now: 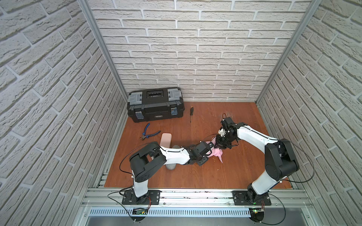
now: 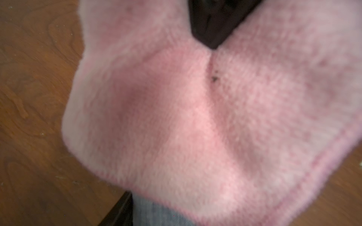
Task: Wipe the eyeglass case
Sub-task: Wipe the dirt from the eyeglass case.
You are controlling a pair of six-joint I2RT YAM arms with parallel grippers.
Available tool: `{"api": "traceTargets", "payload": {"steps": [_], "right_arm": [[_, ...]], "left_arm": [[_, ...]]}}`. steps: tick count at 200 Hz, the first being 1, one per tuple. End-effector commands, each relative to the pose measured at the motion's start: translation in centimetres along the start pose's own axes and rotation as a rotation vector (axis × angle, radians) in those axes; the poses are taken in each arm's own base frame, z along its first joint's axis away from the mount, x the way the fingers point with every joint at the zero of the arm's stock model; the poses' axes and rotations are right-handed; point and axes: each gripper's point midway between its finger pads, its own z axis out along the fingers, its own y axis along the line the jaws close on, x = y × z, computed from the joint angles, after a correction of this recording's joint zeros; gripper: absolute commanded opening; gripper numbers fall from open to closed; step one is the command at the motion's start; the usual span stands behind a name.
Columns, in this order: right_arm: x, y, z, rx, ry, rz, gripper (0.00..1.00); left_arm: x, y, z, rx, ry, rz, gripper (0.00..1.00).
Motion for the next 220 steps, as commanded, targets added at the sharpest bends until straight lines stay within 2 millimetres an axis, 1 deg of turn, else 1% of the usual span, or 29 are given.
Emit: {"api": "traceTargets", "payload": {"steps": [1,9,19,31,40,50,73,83,92,101,108,113,126,133,140,148,152,153,163,174,179,186,198,209,220], "right_arm": [[-1.7,-6.3,-1.0,0.277,-0.049,-0.017,0.02],[-2.5,-7.7,-2.6,0.386,-0.095,-0.045,0.02],[-3.2,-8.3,-4.5,0.457,-0.148,-0.068,0.02],[-3.6,-7.9,-6.1,0.467,-0.191,-0.086,0.02],[-3.4,-6.7,-6.4,0.428,-0.191,-0.102,0.02],[-2.5,-4.6,-5.8,0.336,-0.162,-0.115,0.02],[0.3,1.4,-3.2,0.071,-0.054,-0.109,0.02],[1.0,3.7,-2.3,-0.035,-0.031,-0.094,0.02],[1.4,5.0,-1.5,-0.107,-0.015,-0.076,0.02],[1.6,5.4,-0.5,-0.147,0.011,-0.055,0.02],[1.5,4.9,0.1,-0.144,0.025,-0.047,0.02],[1.4,4.2,0.6,-0.131,0.032,-0.038,0.02],[1.0,0.8,1.3,-0.056,0.042,0.009,0.02],[0.4,-1.4,1.0,0.011,0.029,0.035,0.02],[-0.5,-3.8,0.3,0.115,-0.010,0.038,0.02],[-1.4,-5.8,-1.2,0.247,-0.067,0.012,0.02],[-1.9,-6.4,-2.2,0.306,-0.095,-0.006,0.02],[-1.8,-6.3,-2.3,0.308,-0.091,-0.009,0.02],[-2.8,-6.5,-4.6,0.386,-0.160,-0.045,0.02],[-3.4,-5.4,-6.2,0.381,-0.206,-0.065,0.02],[-3.5,-4.4,-6.5,0.346,-0.215,-0.075,0.02],[-3.4,-2.7,-6.5,0.275,-0.210,-0.084,0.02],[-2.4,0.5,-5.5,0.135,-0.166,-0.089,0.02],[-1.1,3.5,-3.9,0.012,-0.102,-0.096,0.02],[-0.2,5.5,-2.1,-0.075,-0.053,-0.082,0.02]], "left_arm": [[2.1,-0.2,0.2,-0.015,0.068,0.048,0.50],[2.3,-0.1,0.1,-0.019,0.071,0.049,0.50],[2.4,-0.1,0.0,-0.022,0.072,0.049,0.50],[2.6,-0.1,0.0,-0.025,0.073,0.045,0.50],[2.6,0.0,0.0,-0.026,0.073,0.044,0.50],[2.6,0.1,0.0,-0.030,0.075,0.043,0.49],[2.3,0.1,-0.1,-0.031,0.075,0.046,0.50],[2.3,0.1,-0.2,-0.030,0.074,0.045,0.49],[2.4,0.1,-0.1,-0.030,0.075,0.046,0.49],[2.5,0.0,-0.1,-0.030,0.077,0.047,0.49],[2.5,0.0,-0.1,-0.029,0.077,0.046,0.49],[2.6,0.0,-0.1,-0.029,0.079,0.048,0.49],[2.7,0.0,-0.2,-0.032,0.079,0.047,0.49],[2.8,0.0,-0.2,-0.032,0.077,0.050,0.49],[2.8,0.0,-0.2,-0.032,0.076,0.049,0.49],[2.9,0.0,-0.3,-0.032,0.076,0.050,0.49],[2.9,0.0,-0.3,-0.033,0.077,0.051,0.49],[2.9,0.0,-0.3,-0.033,0.078,0.051,0.49],[3.0,0.0,-0.3,-0.034,0.081,0.052,0.49],[2.9,0.0,-0.4,-0.035,0.081,0.054,0.49],[2.7,-0.1,-0.5,-0.034,0.078,0.055,0.49],[2.7,-0.2,-0.5,-0.033,0.078,0.057,0.49],[2.6,-0.2,-0.5,-0.032,0.079,0.061,0.49],[2.6,-0.3,-0.5,-0.032,0.081,0.065,0.49],[2.5,-0.4,-0.4,-0.033,0.083,0.064,0.50]]}}
